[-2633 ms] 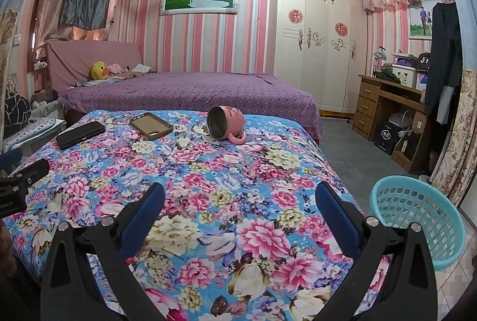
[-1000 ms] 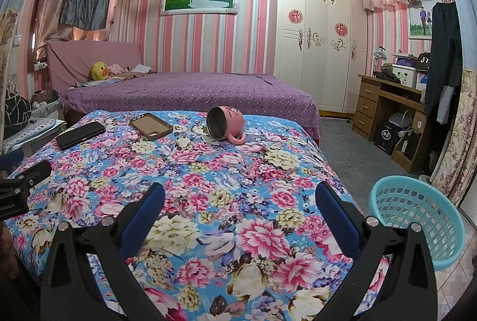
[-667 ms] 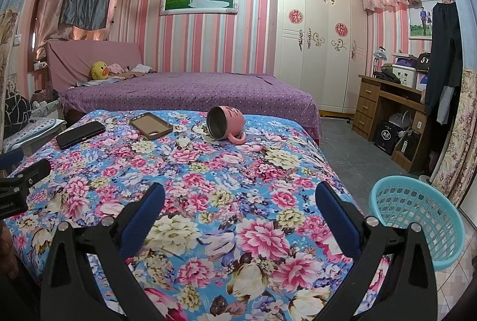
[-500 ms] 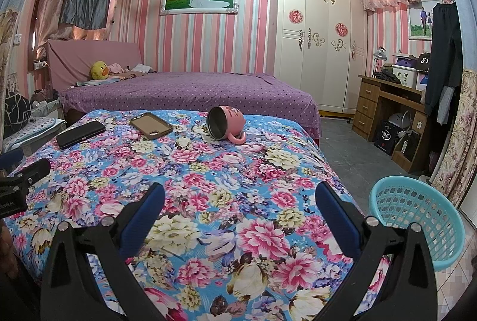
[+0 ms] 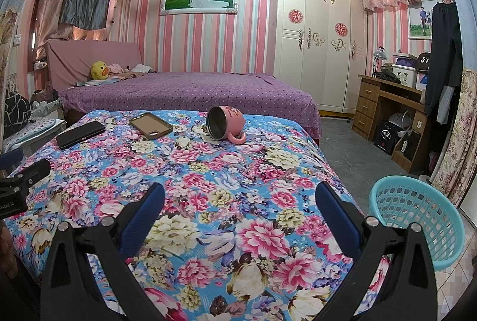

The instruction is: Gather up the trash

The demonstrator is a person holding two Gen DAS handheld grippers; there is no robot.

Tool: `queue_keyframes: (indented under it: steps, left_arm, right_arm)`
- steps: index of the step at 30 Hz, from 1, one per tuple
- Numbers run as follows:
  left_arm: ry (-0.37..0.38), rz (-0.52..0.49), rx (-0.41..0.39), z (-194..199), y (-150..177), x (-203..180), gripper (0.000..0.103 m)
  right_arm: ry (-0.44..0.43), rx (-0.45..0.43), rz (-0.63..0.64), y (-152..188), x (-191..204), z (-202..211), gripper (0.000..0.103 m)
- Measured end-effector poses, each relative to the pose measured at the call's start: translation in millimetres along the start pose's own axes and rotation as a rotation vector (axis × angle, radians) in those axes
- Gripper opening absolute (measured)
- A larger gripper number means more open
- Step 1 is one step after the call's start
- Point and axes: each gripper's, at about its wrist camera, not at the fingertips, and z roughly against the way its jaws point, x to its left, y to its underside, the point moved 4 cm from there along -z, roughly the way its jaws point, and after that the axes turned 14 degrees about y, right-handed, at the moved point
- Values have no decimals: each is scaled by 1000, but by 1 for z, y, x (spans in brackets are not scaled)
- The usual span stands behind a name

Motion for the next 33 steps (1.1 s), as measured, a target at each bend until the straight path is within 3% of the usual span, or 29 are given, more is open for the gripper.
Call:
queue_keyframes:
  steps: [33]
  left_arm:
    - [-1,-1,0,3,0,1,98]
  right_arm:
    - [-2,5,-6,-1,0,0,99]
